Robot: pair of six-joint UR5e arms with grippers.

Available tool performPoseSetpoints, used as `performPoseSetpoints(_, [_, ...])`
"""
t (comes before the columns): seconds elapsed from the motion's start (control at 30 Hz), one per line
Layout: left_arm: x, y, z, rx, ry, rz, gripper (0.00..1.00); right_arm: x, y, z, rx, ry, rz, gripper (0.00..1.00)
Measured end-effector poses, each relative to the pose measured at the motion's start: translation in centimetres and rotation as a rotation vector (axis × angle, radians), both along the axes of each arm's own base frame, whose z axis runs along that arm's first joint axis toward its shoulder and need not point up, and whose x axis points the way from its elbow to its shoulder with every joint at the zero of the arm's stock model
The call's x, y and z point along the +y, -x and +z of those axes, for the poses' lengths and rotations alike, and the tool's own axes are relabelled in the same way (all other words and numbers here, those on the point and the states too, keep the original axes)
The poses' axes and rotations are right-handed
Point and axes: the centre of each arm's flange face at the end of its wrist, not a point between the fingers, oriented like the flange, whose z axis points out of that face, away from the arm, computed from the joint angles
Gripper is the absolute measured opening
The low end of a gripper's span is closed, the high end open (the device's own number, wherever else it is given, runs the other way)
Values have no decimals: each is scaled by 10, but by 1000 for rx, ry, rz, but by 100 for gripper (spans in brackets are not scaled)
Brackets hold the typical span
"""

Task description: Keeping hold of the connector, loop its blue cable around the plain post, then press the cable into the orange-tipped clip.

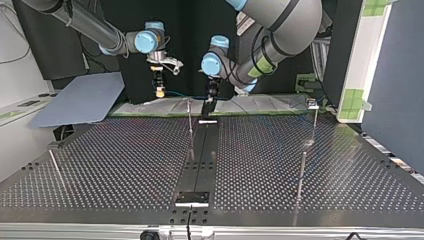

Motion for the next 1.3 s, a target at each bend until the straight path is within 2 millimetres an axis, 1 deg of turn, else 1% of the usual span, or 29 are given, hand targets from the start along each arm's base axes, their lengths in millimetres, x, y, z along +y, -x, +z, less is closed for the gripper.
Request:
performPoseSetpoints(0.27, [-16, -18, 16, -82, 47, -19, 0, -2, 2, -2, 23, -40, 19, 0])
performPoseSetpoints(0.4, [-18, -20, 16, -88, 50, -19, 0, 1, 4, -5, 48, -60, 21, 0])
performPoseSetpoints(0.53, [-17, -19, 13, -77, 41, -18, 0, -2, 6, -5, 45, -50, 18, 0])
performPoseSetpoints(0.7, [-13, -17, -1, -49, 19, -12, 0, -12, 9, -2, 22, -18, 9, 0])
performPoseSetpoints(0.8, [-12, -19, -4, -49, 9, -11, 0, -19, 9, 1, 11, -4, 9, 0])
performPoseSetpoints(1.07, [-22, -37, 8, -68, 28, -21, 0, -41, 17, 7, -22, 8, -6, 0])
performPoseSetpoints(1.17, [-23, -43, 12, -61, 40, -28, 0, -46, 19, 8, -24, 5, -7, 0])
performPoseSetpoints(1.3, [-23, -49, 12, -39, 51, -39, 0, -48, 21, 8, -26, 4, -8, 0])
